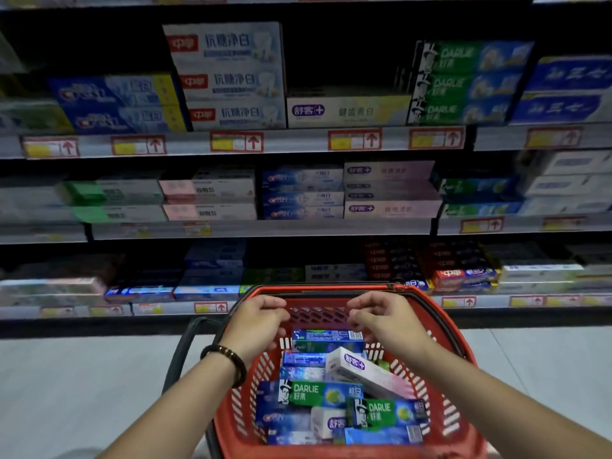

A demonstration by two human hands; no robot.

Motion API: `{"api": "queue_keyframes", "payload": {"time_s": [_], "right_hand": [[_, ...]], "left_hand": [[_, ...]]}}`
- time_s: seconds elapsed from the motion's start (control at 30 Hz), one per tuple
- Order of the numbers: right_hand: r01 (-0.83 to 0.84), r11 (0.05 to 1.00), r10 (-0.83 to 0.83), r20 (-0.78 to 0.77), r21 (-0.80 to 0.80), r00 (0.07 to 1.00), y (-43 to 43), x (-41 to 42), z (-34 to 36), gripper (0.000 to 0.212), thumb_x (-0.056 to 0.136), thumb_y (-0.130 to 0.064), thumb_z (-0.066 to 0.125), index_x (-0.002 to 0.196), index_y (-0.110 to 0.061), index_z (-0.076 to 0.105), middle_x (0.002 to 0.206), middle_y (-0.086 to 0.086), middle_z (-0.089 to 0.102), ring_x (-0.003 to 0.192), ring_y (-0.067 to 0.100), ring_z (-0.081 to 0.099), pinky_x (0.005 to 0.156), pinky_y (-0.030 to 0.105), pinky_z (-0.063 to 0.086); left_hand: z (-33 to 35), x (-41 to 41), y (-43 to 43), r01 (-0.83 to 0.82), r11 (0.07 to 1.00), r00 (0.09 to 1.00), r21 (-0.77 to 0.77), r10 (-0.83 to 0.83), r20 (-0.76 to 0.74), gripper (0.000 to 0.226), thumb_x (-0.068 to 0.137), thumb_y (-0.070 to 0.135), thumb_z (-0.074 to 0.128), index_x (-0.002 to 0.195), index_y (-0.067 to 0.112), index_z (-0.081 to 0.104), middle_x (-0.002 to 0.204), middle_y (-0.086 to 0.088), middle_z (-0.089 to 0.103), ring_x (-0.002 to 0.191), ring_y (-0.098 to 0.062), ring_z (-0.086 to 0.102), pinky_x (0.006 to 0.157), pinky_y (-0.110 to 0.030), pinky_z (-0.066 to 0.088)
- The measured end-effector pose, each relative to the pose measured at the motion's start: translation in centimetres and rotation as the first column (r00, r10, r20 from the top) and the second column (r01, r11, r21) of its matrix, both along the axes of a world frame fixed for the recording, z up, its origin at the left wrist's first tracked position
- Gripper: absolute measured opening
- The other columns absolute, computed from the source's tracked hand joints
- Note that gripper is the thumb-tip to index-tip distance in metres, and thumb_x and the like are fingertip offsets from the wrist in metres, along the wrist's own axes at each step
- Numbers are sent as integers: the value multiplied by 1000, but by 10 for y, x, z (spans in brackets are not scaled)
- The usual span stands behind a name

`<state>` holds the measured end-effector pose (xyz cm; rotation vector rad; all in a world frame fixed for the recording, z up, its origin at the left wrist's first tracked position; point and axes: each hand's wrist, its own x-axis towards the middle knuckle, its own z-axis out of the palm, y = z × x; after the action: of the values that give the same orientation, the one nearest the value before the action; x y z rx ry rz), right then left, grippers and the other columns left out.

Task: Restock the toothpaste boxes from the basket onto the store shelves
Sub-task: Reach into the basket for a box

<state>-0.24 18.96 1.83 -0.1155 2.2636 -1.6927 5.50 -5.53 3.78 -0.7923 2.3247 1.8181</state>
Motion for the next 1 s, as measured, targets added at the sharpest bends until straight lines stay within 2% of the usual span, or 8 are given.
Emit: {"api": "queue_keyframes", "payload": {"time_s": [0.13,0.3,0.5,0.63,0.77,0.9,1.0], "right_hand": [[19,1000,-18,47,-22,999,7,2,-3,9,97,-7,72,102,-13,77,91,13,80,78,20,75,62,32,57],[80,993,-65,154,-88,986,14,3,-7,9,98,-11,72,107,-11,76,93,8,82,82,20,75,69,36,58],[138,989,-126,215,-43,969,25,4,-13,9,97,-7,72,105,-7,76,94,12,81,75,18,71,61,29,54],[129,991,-133,265,34,955,35,4,-18,6,94,-3,70,96,-2,76,98,18,79,76,23,72,53,27,49],[83,994,-103,311,74,945,40,5,-24,7,94,-5,69,97,-2,74,95,18,79,74,23,72,53,29,48],[56,994,-84,314,96,946,46,4,-26,8,96,-10,69,97,-4,72,90,11,80,73,21,71,54,29,48],[61,995,-84,361,76,929,53,2,-25,15,101,-20,69,99,-5,69,94,12,81,73,22,72,57,31,49]], "left_hand": [[-7,2,-1,15,1000,999,8,-16,46,16,99,11,65,107,24,69,102,-1,77,84,-20,72,70,-34,55],[-13,3,4,31,999,995,31,-33,90,16,98,10,65,110,21,69,106,-4,77,80,-19,70,63,-30,52],[-19,-1,19,97,995,988,-4,-95,125,14,98,13,65,109,22,69,110,-3,74,83,-20,74,64,-30,55],[-26,-6,34,121,990,984,-72,-110,137,10,98,15,66,107,19,66,107,-3,72,90,-23,76,59,-28,55],[-35,-15,52,145,985,978,-98,-127,165,6,98,17,66,100,11,65,98,-11,74,81,-24,73,68,-39,60],[-49,-25,67,196,972,970,-133,-172,174,20,103,25,60,101,6,65,98,-6,77,71,-16,69,55,-29,50],[-67,-34,71,224,956,964,-188,-189,186,39,104,37,57,100,0,66,90,-9,77,62,-14,68,57,-30,52]]}}
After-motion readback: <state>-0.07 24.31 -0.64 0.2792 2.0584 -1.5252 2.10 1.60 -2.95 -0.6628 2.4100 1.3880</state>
